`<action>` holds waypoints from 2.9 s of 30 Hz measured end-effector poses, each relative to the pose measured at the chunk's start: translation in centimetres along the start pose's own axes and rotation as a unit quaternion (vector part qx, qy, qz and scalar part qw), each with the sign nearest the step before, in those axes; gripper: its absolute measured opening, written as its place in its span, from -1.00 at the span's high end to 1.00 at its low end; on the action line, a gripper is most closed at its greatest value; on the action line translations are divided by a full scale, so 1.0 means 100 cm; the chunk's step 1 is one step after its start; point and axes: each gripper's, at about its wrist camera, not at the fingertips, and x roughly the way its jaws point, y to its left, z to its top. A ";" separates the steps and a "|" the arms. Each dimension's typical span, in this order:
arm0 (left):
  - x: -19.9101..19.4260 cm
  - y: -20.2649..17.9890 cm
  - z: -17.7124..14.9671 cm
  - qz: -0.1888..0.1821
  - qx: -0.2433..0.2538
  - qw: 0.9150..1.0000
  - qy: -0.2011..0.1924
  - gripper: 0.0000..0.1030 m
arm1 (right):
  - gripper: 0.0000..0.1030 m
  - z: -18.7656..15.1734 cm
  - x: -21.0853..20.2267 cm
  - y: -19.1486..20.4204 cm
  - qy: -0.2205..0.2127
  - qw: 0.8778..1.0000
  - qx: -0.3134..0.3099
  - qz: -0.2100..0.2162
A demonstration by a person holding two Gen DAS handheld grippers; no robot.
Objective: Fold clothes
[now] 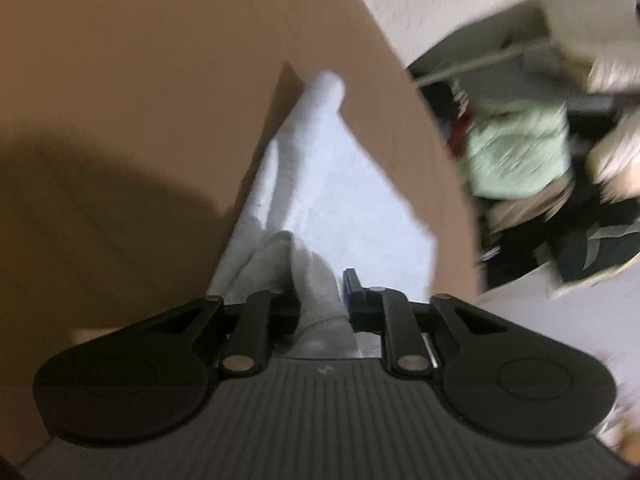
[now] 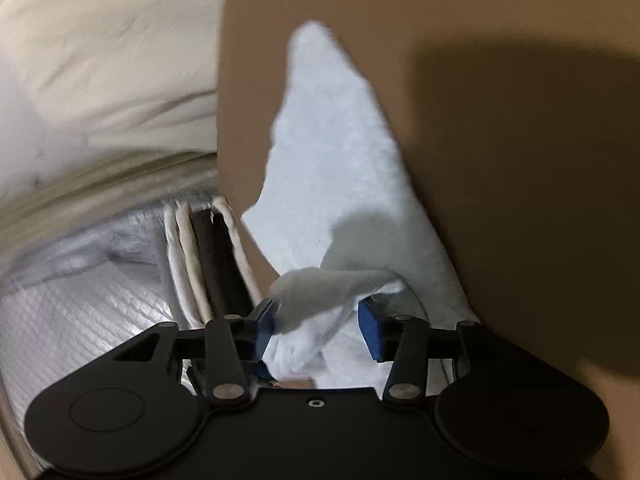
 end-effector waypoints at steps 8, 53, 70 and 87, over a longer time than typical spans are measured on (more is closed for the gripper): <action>-0.005 0.007 -0.001 0.021 0.041 0.999 -0.015 -0.38 | -0.03 -0.054 -0.020 0.089 -0.072 0.917 -0.361 -0.151; 0.024 -0.048 -0.028 0.219 0.388 0.894 -0.044 -0.39 | 0.73 -0.070 0.026 0.073 -0.126 0.826 -0.505 -0.216; 0.033 -0.049 -0.011 0.193 0.364 0.907 -0.089 -0.40 | 0.07 -0.015 0.015 0.043 -0.164 0.901 -0.354 -0.192; 0.048 -0.056 -0.006 0.325 0.375 0.861 -0.112 0.00 | 0.50 -0.004 0.030 0.054 -0.187 0.867 -0.409 -0.216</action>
